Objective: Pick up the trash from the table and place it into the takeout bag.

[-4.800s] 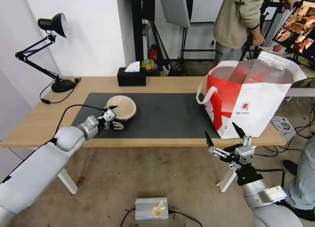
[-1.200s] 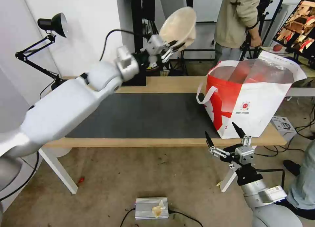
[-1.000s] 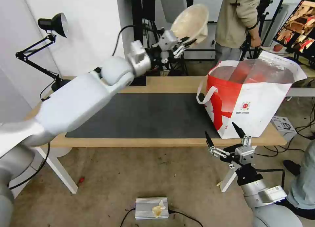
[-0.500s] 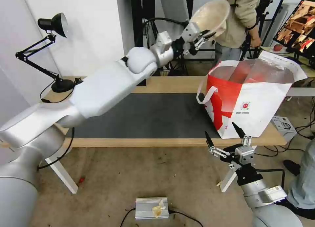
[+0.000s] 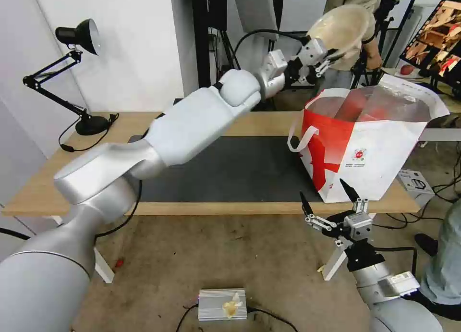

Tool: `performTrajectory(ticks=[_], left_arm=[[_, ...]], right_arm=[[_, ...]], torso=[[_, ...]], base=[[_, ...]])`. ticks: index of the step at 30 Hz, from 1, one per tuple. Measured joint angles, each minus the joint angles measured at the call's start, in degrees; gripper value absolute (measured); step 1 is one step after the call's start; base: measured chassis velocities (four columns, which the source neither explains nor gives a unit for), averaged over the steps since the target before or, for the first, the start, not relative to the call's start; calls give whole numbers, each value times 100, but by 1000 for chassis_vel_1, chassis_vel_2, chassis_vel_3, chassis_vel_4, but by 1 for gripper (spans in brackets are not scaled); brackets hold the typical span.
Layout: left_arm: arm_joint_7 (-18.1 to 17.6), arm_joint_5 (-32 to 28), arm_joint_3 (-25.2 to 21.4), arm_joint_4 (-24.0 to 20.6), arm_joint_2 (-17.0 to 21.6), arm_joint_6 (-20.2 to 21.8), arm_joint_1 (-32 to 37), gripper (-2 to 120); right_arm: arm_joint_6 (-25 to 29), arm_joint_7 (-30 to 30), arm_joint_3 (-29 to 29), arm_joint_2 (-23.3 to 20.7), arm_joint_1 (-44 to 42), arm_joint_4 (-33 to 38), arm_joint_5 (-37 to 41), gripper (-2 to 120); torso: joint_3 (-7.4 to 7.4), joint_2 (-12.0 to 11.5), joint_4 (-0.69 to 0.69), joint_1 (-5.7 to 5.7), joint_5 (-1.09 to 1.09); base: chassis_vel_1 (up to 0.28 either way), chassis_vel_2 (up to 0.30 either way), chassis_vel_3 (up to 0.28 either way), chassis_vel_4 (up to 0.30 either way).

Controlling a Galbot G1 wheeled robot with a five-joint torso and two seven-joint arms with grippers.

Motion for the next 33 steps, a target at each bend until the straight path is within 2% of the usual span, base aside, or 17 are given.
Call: performTrajectory(ticks=[11,23,33], left_arm=[[268,311,3,811,-544,-193,-19,2],[510,355,193,1102,-543,-200,-25,2],[787,522,292,1271,-535,-38,12,2]], right_arm=[[0,0,0,0,0,0,0,100],[0,0,0,0,0,0,0,100],[0,0,0,0,0,0,0,100]], torso=[[0,0,-1,0,0],[0,0,0,0,-1],[0,1,0,0,-1]], base=[[0,0,0,0],[0,0,0,0],[0,0,0,0]])
